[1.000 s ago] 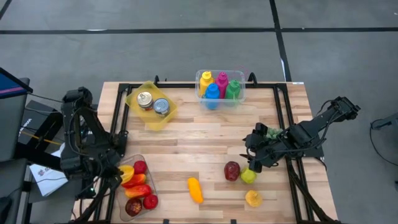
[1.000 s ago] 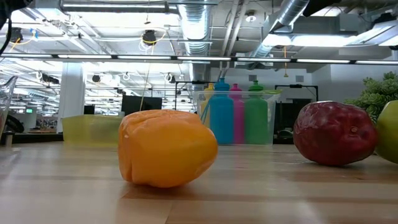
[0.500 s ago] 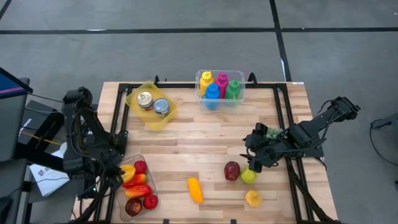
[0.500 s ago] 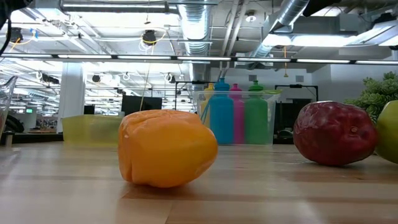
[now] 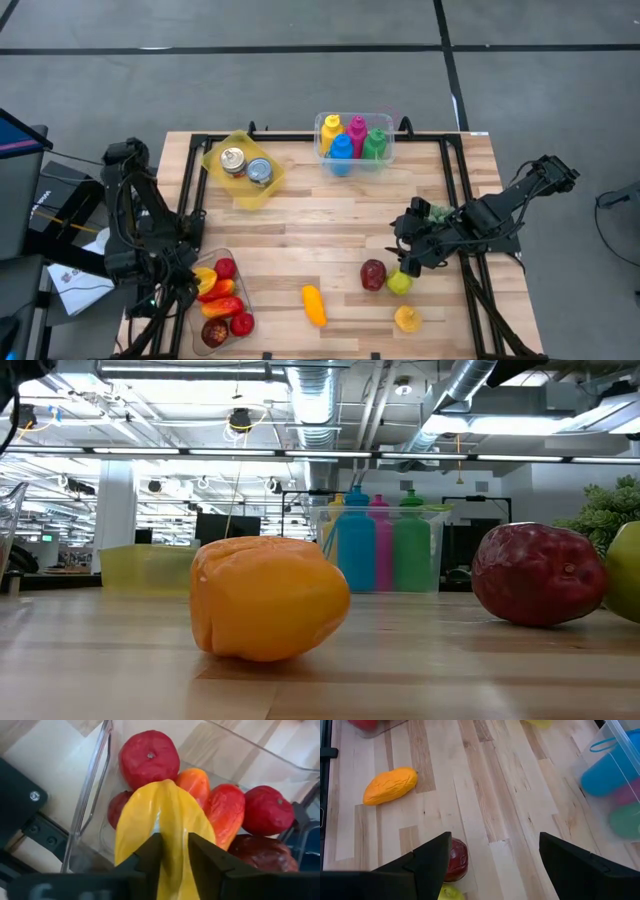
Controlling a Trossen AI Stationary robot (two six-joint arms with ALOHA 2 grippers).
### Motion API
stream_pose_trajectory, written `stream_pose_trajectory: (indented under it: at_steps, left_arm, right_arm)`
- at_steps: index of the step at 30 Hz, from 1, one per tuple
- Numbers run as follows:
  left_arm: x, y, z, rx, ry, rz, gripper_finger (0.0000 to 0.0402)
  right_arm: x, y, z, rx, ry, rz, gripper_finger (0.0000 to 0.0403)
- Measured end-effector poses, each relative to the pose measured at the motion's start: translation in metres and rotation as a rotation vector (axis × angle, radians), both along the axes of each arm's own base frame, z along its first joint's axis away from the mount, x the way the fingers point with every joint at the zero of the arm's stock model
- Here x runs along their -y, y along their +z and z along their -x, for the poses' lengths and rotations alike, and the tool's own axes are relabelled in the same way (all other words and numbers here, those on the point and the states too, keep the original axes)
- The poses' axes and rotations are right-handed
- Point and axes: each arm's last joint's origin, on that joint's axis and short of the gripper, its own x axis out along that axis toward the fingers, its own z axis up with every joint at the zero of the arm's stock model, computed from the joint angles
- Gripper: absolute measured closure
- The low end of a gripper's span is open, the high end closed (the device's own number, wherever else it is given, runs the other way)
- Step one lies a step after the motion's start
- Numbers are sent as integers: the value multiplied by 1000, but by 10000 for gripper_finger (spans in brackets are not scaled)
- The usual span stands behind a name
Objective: Pick & Place Food Item
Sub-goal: Put the yellow starfruit into the transparent bin
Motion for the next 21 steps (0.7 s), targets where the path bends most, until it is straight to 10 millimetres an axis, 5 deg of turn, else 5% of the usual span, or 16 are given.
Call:
stream_pose_trajectory:
  at_steps: [11, 21]
  left_arm:
    - [-14, 10, -3, 24, 11, 33, 198]
    - [-11, 11, -3, 21, 11, 69, 159]
  right_arm:
    - [0, 0, 0, 0, 0, 0, 111]
    - [0, 0, 0, 0, 1, 1, 111]
